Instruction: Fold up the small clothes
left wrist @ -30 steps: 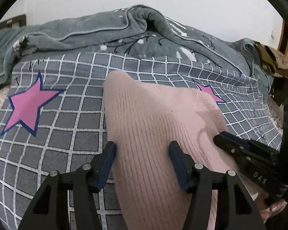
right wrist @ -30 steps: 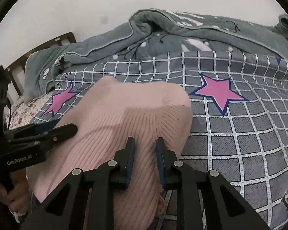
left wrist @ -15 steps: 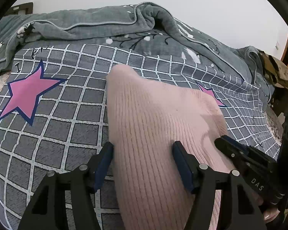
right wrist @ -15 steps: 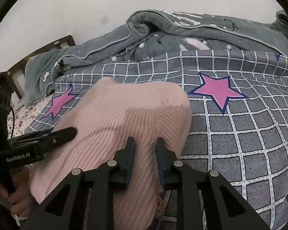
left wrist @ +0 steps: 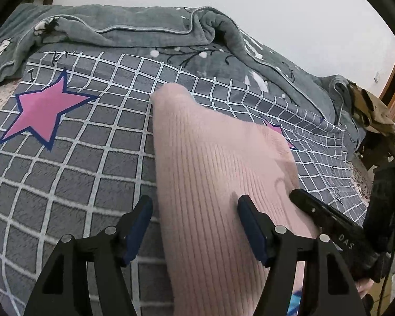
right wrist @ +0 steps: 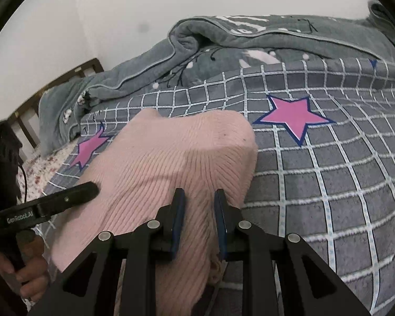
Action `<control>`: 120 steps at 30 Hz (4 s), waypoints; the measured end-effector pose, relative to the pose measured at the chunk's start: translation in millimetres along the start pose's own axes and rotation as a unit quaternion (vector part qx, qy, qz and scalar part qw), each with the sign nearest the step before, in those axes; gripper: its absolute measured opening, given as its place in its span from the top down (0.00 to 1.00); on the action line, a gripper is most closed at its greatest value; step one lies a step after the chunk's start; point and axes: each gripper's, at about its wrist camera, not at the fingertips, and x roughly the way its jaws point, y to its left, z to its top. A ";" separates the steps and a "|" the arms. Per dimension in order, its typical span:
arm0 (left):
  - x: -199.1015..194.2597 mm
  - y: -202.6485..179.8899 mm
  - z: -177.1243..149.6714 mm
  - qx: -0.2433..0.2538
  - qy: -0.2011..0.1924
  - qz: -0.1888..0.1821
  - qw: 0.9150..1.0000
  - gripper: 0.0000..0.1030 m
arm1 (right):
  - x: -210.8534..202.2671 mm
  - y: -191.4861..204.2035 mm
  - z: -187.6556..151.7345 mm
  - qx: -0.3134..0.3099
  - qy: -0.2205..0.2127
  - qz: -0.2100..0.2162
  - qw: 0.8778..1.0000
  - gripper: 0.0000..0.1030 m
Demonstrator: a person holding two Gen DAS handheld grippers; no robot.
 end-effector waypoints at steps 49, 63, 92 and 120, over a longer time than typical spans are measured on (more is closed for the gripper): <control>-84.7 -17.3 -58.7 0.014 0.003 0.035 0.999 0.37 | -102.3 25.3 -44.6 -0.004 -0.007 -0.048 0.999 0.93; -137.7 -24.0 -66.4 0.002 -0.009 0.061 0.998 0.37 | -148.5 42.9 -51.7 -0.016 -0.015 -0.028 0.999 0.91; -135.3 -24.8 -34.9 0.012 -0.043 0.032 0.998 0.37 | -163.3 47.6 -36.1 -0.039 -0.028 -0.061 0.997 0.77; -3.4 -33.4 2.3 0.051 -0.027 0.071 0.996 0.36 | -33.5 1.4 -14.1 -0.008 -0.003 0.017 1.000 0.88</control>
